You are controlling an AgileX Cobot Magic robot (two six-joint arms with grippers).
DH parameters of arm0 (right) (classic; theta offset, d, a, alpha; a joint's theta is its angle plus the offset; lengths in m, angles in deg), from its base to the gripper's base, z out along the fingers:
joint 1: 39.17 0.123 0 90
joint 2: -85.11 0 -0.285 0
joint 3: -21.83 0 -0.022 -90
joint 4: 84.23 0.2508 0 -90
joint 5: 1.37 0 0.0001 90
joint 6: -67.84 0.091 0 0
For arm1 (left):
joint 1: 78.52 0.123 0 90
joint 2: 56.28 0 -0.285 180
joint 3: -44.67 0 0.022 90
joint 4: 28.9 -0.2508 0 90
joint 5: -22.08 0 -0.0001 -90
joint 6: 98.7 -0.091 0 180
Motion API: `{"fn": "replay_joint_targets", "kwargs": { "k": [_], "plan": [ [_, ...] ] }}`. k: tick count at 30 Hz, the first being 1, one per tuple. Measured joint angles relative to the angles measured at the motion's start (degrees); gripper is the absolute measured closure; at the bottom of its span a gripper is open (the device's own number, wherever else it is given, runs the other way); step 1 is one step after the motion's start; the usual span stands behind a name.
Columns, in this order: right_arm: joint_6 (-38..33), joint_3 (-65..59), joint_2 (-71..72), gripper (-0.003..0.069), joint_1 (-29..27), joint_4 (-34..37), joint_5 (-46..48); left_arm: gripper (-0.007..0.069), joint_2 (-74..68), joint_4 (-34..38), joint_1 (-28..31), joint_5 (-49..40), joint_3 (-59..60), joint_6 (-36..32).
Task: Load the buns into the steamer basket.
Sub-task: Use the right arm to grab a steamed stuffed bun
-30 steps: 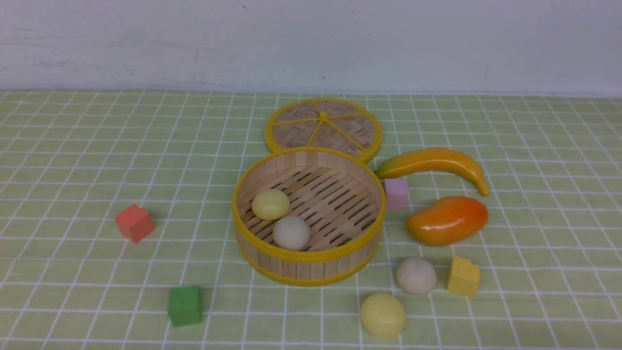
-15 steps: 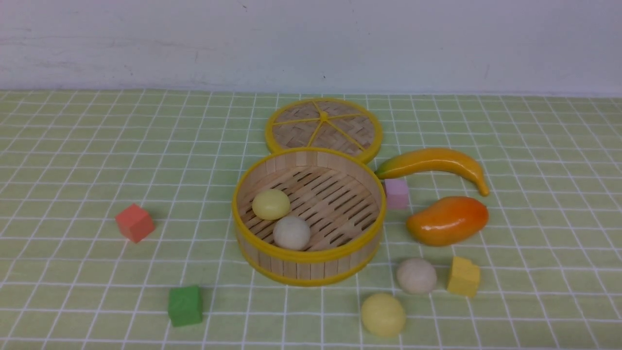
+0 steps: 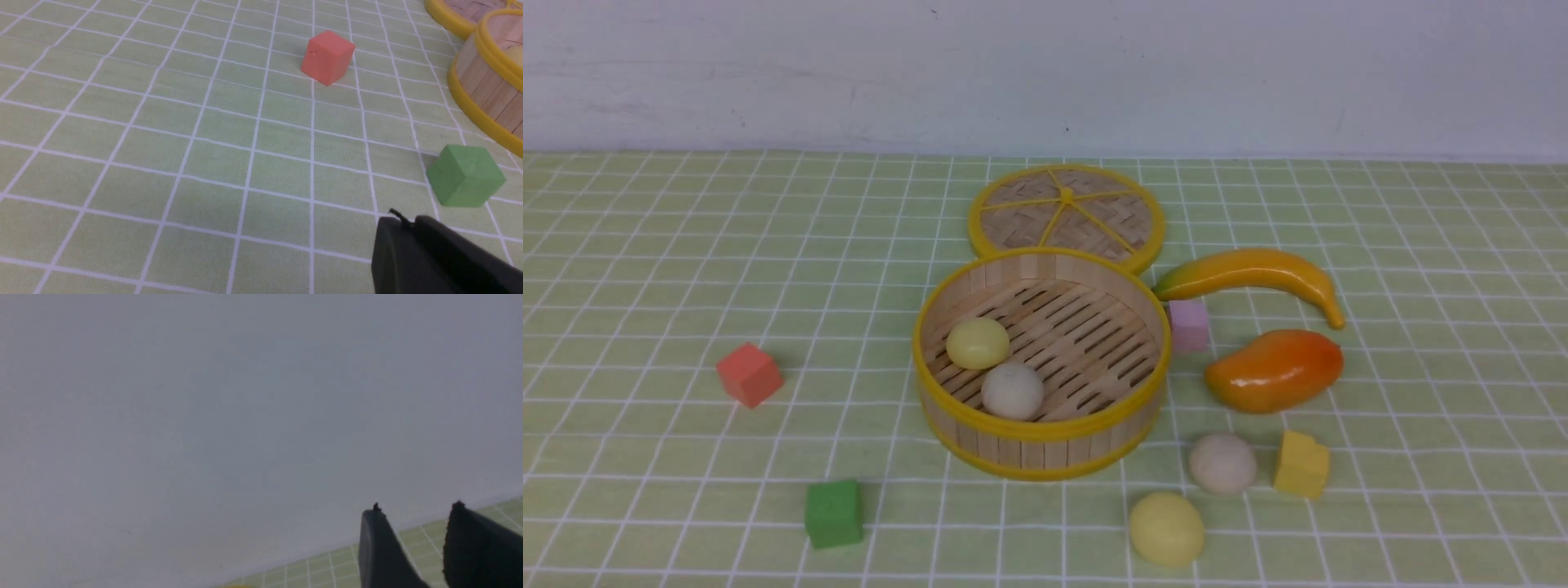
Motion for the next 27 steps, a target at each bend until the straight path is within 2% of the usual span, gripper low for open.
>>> {"fn": "replay_joint_targets", "kwargs": {
  "k": [4, 10, 15, 18, 21, 23, 27],
  "plan": [
    [0.0, 8.7, -16.0, 0.0418, 0.0, 0.1, 8.6, 0.0575, 0.0, 0.0, 0.0, 0.0, 0.0, 0.0],
    [-1.6, 10.1, -26.0, 0.0418, 1.8, -0.4, 10.4, 0.057, 0.0, 0.0, 0.0, 0.0, 0.0, 0.0],
    [-3.8, 10.2, -31.4, 0.0418, 10.8, -0.5, 10.8, 0.0564, 0.0, 0.0, 0.0, 0.0, 0.0, 0.0],
    [-4.5, 10.9, -35.5, 0.0418, 18.8, -0.5, 13.6, 0.0557, 0.0, 0.0, 0.0, 0.0, 0.0, 0.0],
    [-5.3, 13.1, -38.2, 0.0418, 22.5, -0.5, 17.5, 0.0554, 0.0, 0.0, 0.0, 0.0, 0.0, 0.0],
    [-7.2, 16.6, -41.1, 0.0418, 25.1, -0.1, 23.9, 0.0553, 0.0, 0.0, 0.0, 0.0, 0.0, 0.0],
    [-15.9, 29.4, -49.0, 0.0418, 27.2, 7.3, 43.0, 0.055, 0.0, 0.0, 0.0, 0.0, 0.0, 0.0]
  ]
}}
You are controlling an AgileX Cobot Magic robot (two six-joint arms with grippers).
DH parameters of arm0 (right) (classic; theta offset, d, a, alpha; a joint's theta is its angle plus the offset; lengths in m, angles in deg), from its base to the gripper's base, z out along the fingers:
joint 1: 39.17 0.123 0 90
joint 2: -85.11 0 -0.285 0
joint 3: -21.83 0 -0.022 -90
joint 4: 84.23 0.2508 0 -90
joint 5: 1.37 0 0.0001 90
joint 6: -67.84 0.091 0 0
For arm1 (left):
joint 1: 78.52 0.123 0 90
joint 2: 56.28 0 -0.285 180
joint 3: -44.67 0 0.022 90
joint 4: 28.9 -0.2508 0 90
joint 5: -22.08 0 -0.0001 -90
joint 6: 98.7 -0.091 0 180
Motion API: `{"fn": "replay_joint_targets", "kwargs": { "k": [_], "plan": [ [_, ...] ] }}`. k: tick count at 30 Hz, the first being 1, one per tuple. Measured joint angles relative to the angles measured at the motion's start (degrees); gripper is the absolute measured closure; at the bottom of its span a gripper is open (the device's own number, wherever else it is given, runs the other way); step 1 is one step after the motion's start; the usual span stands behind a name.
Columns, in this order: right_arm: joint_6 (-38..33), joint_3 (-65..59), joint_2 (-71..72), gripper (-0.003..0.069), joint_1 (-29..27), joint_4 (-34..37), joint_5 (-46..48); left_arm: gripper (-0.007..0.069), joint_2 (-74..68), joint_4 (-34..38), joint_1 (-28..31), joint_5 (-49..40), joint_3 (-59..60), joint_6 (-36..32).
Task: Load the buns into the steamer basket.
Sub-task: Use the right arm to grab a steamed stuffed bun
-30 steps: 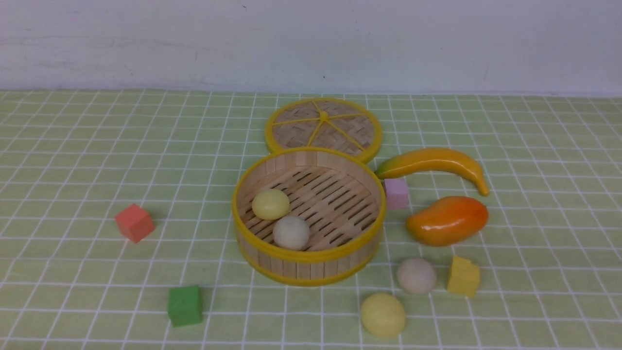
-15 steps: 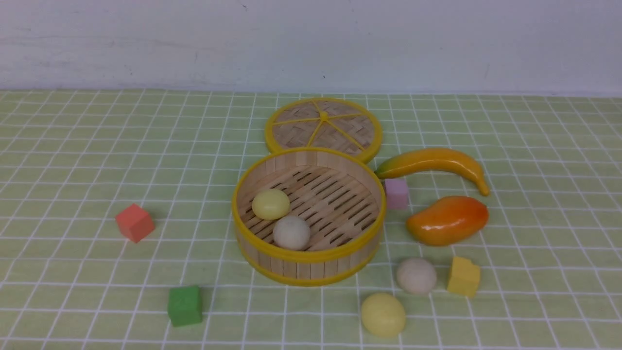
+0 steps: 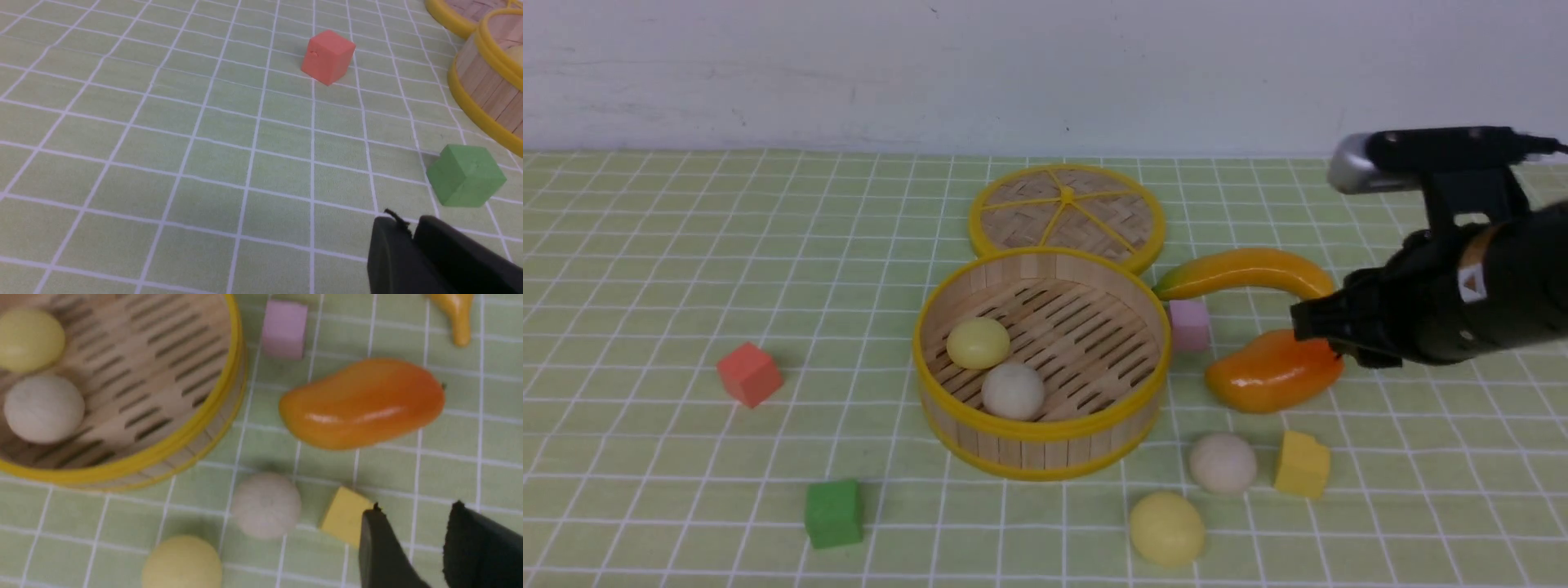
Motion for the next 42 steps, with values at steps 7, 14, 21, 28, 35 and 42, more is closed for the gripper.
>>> {"fn": "replay_joint_targets", "kwargs": {
  "k": [7, 14, 21, 28, 35, 42],
  "plan": [
    [-17.7, 12.1, -13.3, 0.0418, 0.1, 21.5, 12.6, 0.0541, 0.0, 0.0, 0.0, 0.0, 0.0, 0.0],
    [-22.5, 12.4, -21.0, 0.0418, 0.2, 24.9, 10.7, 0.0536, 0.0, 0.0, 0.0, 0.0, 0.0, 0.0],
    [-21.7, 12.4, -23.8, 0.0418, 0.2, 14.8, 8.8, 0.0532, 0.0, 0.0, 0.0, 0.0, 0.0, 0.0],
    [-20.1, 12.7, -26.4, 0.0418, 0.2, 12.4, 7.3, 0.0528, 0.0, 0.0, 0.0, 0.0, 0.0, 0.0],
    [-20.1, 12.7, -28.7, 0.0418, 0.2, 12.4, 5.5, 0.0519, 0.0, 0.0, 0.0, 0.0, 0.0, 0.0],
    [-20.1, 12.7, -28.8, 0.0468, 0.2, 12.9, 5.7, 0.0512, 0.0, 0.0, 0.0, 0.0, 0.0, 0.0]
  ]
}}
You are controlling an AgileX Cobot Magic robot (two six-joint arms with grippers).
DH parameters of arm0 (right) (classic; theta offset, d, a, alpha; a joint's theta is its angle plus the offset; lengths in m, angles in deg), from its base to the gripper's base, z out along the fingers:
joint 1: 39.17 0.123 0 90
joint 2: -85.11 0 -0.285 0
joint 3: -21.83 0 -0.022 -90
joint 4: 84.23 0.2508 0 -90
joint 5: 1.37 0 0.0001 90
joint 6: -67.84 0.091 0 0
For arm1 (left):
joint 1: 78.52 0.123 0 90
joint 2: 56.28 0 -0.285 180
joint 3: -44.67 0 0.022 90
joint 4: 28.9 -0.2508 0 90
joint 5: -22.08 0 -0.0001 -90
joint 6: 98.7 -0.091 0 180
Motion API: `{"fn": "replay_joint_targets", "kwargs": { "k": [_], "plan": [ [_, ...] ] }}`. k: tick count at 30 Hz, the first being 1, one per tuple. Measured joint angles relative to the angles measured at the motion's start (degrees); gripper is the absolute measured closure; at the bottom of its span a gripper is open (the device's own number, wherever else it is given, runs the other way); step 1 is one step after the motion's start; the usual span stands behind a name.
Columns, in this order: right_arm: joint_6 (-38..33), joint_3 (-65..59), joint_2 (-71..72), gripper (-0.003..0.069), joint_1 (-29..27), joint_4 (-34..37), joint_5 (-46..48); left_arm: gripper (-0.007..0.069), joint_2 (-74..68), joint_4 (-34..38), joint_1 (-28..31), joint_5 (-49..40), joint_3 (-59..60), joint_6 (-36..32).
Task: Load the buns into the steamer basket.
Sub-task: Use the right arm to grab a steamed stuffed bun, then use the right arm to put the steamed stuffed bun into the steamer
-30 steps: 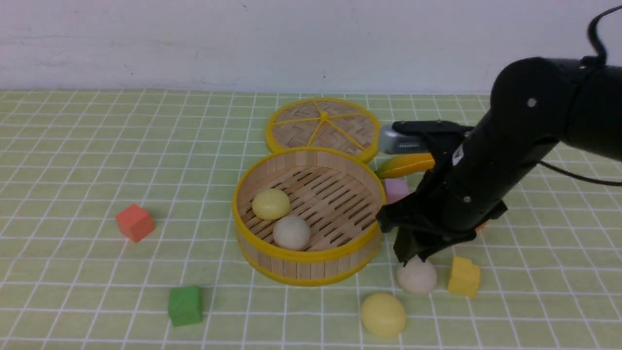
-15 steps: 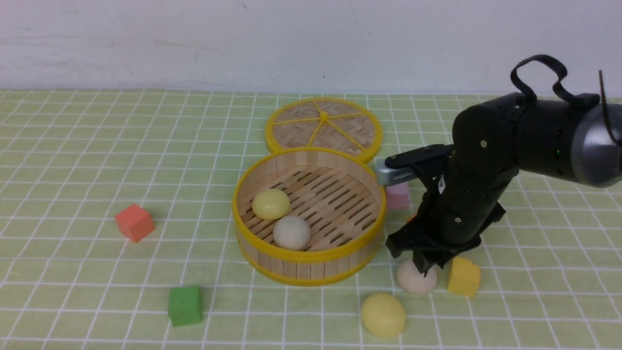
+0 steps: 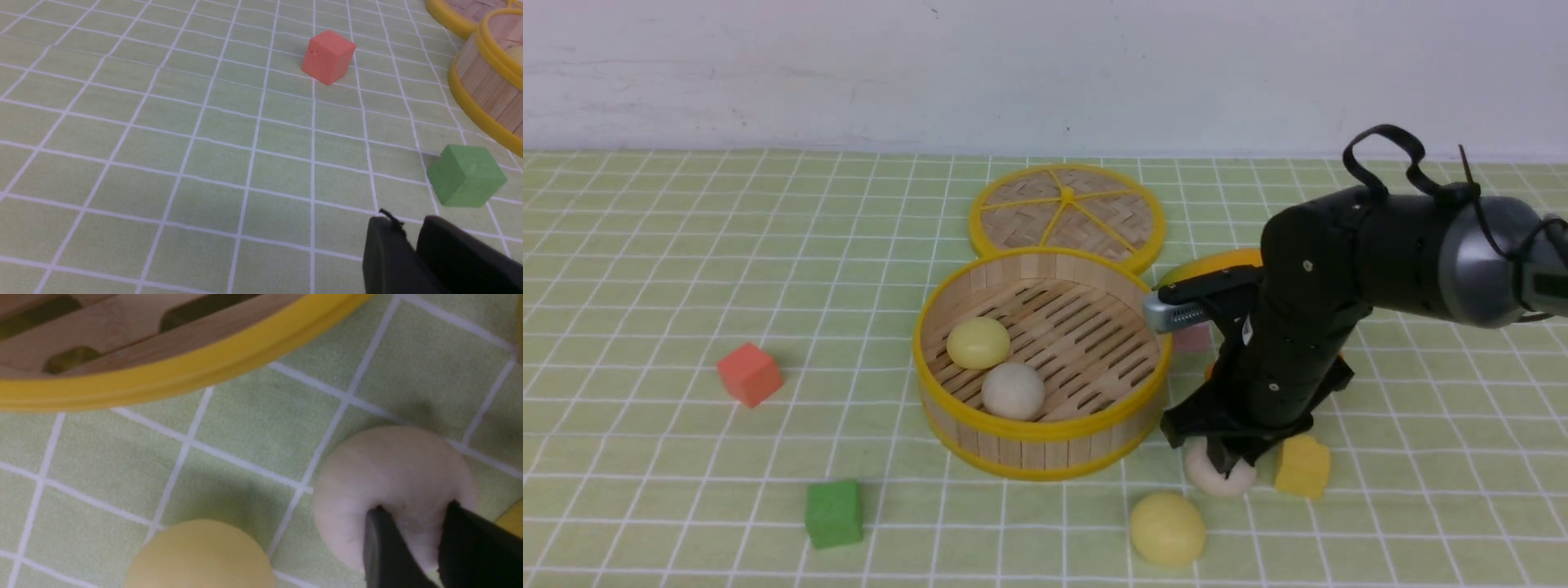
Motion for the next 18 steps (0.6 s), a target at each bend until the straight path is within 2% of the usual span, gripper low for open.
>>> {"fn": "replay_joint_targets", "kwargs": {
  "k": [5, 18],
  "plan": [
    [0.0, 0.0, 0.0, 0.065, 0.0, 0.1, 0.6, 0.0508, 0.0, 0.0, 0.0, 0.0, 0.0, 0.0],
    [0.0, 0.1, 4.4, 0.0659, 0.0, 0.1, 1.6, 0.0494, 0.0, 0.0, 0.0, 0.0, 0.0, 0.0]
  ]
}}
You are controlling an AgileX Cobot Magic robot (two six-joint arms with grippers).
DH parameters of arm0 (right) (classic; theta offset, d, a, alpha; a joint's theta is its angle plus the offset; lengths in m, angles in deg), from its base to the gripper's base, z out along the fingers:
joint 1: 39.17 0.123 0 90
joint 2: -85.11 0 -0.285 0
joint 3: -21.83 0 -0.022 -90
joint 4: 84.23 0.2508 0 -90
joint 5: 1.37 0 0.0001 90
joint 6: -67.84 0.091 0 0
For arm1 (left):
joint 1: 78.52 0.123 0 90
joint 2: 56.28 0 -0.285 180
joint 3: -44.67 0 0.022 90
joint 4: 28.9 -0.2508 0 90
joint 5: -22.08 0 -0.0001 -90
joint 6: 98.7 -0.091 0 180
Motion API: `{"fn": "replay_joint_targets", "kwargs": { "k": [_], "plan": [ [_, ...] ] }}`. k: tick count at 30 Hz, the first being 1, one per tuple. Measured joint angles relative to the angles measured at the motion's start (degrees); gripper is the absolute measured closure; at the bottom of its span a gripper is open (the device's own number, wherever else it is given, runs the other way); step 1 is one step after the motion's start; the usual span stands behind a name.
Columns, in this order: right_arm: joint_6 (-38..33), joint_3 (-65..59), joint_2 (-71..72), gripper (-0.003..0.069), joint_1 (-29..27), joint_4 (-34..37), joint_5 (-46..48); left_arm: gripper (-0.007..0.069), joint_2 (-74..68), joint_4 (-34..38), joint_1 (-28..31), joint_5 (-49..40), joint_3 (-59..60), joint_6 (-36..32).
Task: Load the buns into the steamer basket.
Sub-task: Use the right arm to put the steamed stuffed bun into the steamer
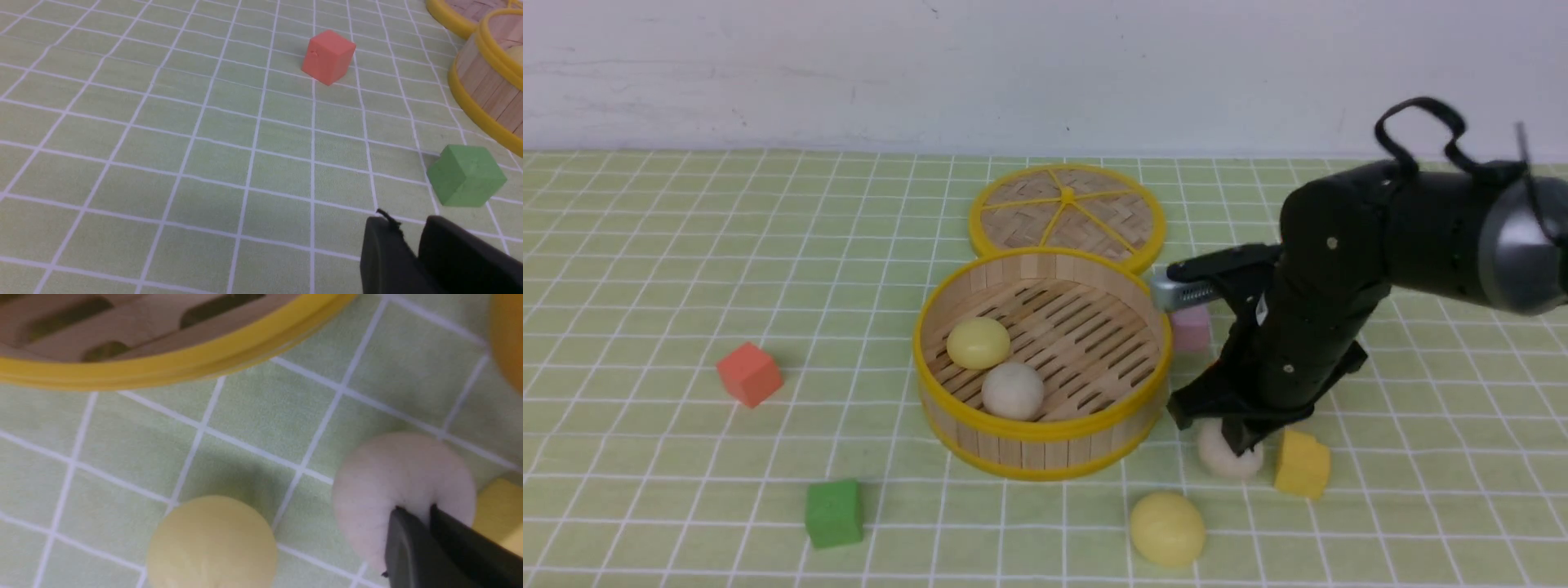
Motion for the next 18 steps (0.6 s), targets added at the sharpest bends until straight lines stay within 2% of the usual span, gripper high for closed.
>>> {"fn": "replay_joint_targets", "kwargs": {
  "k": [10, 18],
  "plan": [
    [-0.4, 9.0, 4.0, 0.0659, 0.0, 2.6, -0.6, 0.0483, 0.0, 0.0, 0.0, 0.0, 0.0, 0.0],
    [-2.4, 19.0, -4.1, 0.0659, 0.0, 6.6, -12.0, 0.0482, 0.0, 0.0, 0.0, 0.0, 0.0, 0.0]
  ]
}}
